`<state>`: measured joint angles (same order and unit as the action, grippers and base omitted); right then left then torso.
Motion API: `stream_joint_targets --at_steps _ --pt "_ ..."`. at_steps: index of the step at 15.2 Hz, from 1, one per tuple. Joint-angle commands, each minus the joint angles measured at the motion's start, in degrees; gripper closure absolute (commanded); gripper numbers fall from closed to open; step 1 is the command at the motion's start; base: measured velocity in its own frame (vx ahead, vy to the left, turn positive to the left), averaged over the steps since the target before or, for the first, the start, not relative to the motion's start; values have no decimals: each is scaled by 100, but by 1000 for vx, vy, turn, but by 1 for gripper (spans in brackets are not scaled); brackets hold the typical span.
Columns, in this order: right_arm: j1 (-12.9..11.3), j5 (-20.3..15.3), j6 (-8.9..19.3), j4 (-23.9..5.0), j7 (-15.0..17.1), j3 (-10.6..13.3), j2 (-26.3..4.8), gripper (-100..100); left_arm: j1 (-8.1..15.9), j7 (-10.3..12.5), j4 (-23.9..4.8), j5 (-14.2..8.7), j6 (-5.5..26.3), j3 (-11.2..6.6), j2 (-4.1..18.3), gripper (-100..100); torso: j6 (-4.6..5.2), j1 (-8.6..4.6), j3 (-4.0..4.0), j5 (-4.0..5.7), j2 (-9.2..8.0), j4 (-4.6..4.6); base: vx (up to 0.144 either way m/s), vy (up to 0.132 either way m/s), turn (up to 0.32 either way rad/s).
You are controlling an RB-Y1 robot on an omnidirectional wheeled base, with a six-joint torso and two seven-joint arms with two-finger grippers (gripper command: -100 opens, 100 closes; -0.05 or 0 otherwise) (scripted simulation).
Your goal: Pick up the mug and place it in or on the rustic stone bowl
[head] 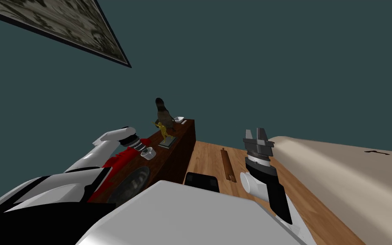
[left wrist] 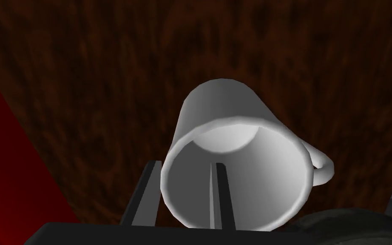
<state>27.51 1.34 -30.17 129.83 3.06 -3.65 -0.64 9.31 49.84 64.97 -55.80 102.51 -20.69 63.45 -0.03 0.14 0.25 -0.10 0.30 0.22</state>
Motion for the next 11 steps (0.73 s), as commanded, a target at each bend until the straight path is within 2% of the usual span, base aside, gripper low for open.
stream_joint_targets --at_steps 1,2,11 --pt "0 0 0 0 0 0 0 0 0 0 0 0 0 0 0 100 0 0 0 0 0 0 10 19 -3" --pt "0 0 0 0 0 0 0 0 -40 107 82 -191 87 17 119 100 0 -3 0 -3 -1 1 -35 -17 20" --pt "-1 0 0 0 0 1 1 0 -171 499 429 -869 -170 52 565 100 -9 -29 -31 12 -49 -16 -88 -40 32"
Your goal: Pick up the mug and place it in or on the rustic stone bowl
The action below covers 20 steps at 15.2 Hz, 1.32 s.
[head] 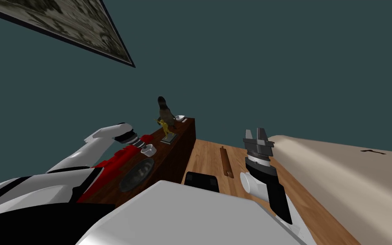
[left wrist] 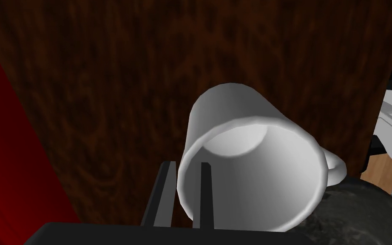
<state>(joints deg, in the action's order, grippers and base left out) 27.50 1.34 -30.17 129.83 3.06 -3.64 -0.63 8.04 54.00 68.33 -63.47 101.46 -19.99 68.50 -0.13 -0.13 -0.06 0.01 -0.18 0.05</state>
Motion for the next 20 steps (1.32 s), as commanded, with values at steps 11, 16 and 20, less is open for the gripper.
stream_joint_targets --at_steps 11,16,20 --pt "0 0 0 0 0 0 0 0 -171 750 760 -1142 -323 -52 846 100 -3 -15 -9 9 -11 -8 -81 -34 29" --pt "0 0 0 0 0 0 0 0 -209 1032 1055 -1561 -4 -82 1181 100 -1 -14 -6 9 -6 -6 -63 -24 23" --pt "0 0 0 0 0 0 0 0 -225 1152 1182 -1739 420 -95 1325 100 2 -10 -1 6 2 -2 -44 -20 15"
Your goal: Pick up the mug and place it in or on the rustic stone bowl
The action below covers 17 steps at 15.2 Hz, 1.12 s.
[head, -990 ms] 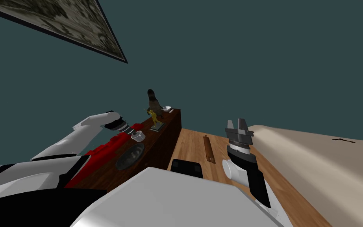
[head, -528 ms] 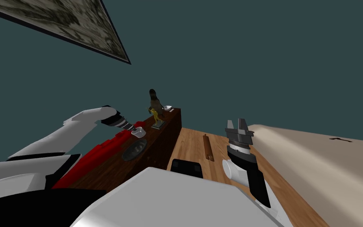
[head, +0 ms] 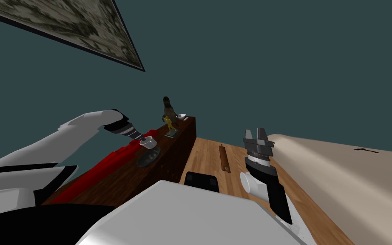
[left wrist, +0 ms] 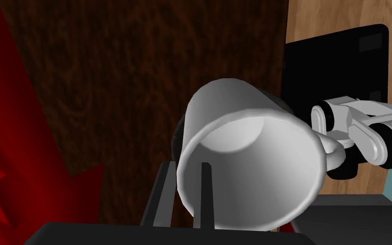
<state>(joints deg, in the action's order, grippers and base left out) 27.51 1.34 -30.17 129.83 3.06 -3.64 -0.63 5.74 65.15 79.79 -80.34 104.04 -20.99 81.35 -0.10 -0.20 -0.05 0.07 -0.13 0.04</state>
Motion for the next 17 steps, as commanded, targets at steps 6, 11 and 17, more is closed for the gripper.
stream_joint_targets --at_steps 6,11,17 --pt "0 0 0 0 0 0 0 0 -5 106 108 -152 738 -2 121 100 6 10 12 -5 18 6 -14 -5 5" --pt "0 0 0 0 0 0 0 0 19 120 103 -169 944 14 142 100 9 13 16 -6 23 9 -6 -2 1" --pt "1 0 0 0 0 0 0 0 -43 232 129 -419 968 -3 357 -100 13 15 22 -6 32 12 -1 2 -4"
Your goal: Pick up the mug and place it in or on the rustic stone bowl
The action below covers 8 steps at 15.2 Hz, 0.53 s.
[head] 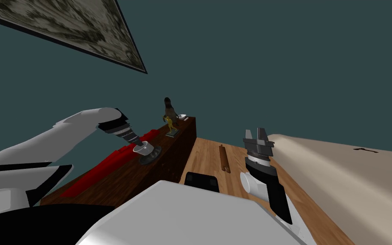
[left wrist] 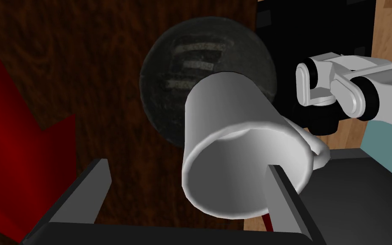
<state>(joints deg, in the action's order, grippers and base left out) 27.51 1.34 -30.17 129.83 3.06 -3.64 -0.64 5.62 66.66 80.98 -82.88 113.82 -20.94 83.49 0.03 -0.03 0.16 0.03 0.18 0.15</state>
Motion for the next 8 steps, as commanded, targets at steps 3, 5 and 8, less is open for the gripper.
stream_joint_targets --at_steps 3,5,8 --pt "0 0 0 0 0 0 0 0 -85 195 35 -415 -26 -20 358 -100 0 6 -2 -2 -3 -1 -14 28 -26" --pt "0 0 0 0 0 0 0 0 -139 308 60 -665 -42 -33 573 -100 0 11 -3 -2 -5 -1 -19 39 -31" --pt "0 0 0 0 0 0 0 0 -194 421 84 -914 -58 -46 788 -100 -1 12 -4 -3 -7 -2 -17 36 -25"
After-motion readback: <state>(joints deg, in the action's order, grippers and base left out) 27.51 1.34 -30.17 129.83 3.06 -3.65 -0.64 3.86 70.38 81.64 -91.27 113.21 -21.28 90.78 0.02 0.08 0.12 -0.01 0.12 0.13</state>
